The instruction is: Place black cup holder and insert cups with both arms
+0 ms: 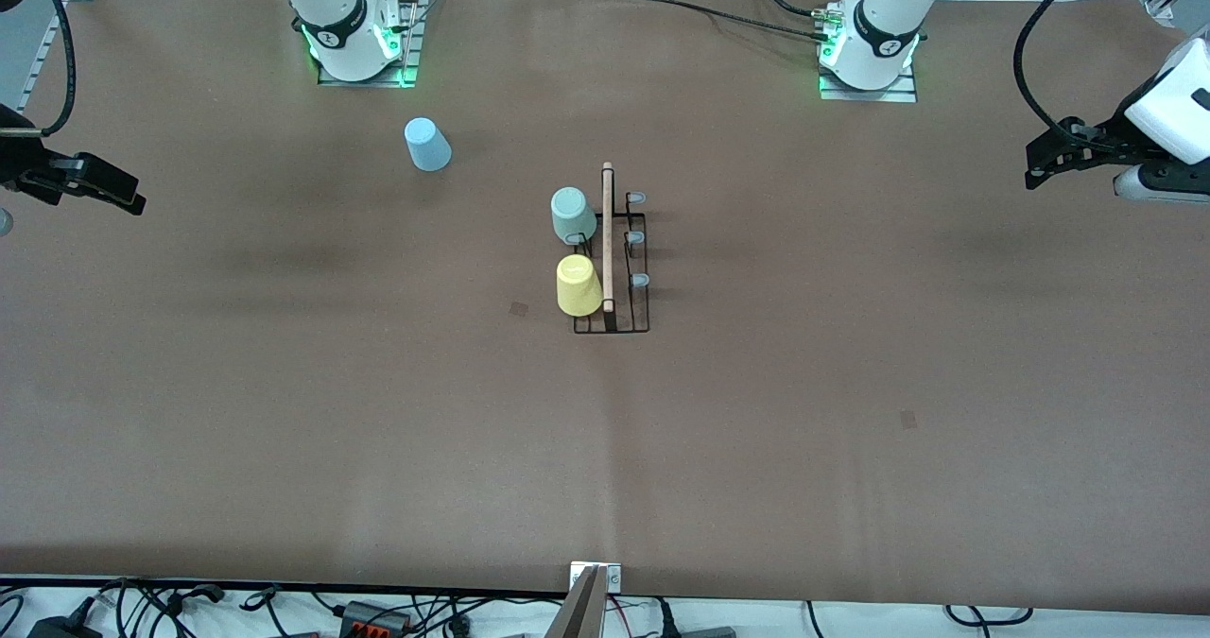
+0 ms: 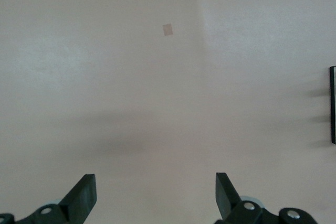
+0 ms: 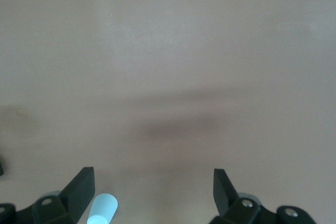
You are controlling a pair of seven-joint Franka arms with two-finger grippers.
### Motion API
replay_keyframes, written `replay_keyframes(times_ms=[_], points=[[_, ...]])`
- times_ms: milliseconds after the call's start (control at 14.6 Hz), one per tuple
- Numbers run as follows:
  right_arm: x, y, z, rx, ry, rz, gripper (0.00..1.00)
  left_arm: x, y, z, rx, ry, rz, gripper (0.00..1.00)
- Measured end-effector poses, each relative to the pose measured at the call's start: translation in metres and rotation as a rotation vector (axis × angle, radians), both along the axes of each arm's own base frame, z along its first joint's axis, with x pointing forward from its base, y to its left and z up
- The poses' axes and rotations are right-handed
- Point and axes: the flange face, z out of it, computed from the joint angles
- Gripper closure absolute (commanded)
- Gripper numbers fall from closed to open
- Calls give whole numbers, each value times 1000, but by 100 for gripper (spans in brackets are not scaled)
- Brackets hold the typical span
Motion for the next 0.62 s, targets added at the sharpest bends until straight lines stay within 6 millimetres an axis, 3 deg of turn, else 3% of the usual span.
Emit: replay_keyframes(times_ms=[343, 618], points=[[0, -24, 0, -2, -2, -42, 0, 0, 0, 0, 0, 0, 0, 0], [1, -28, -3, -2, 1, -50, 0, 0, 0, 0, 0, 1, 0, 0]])
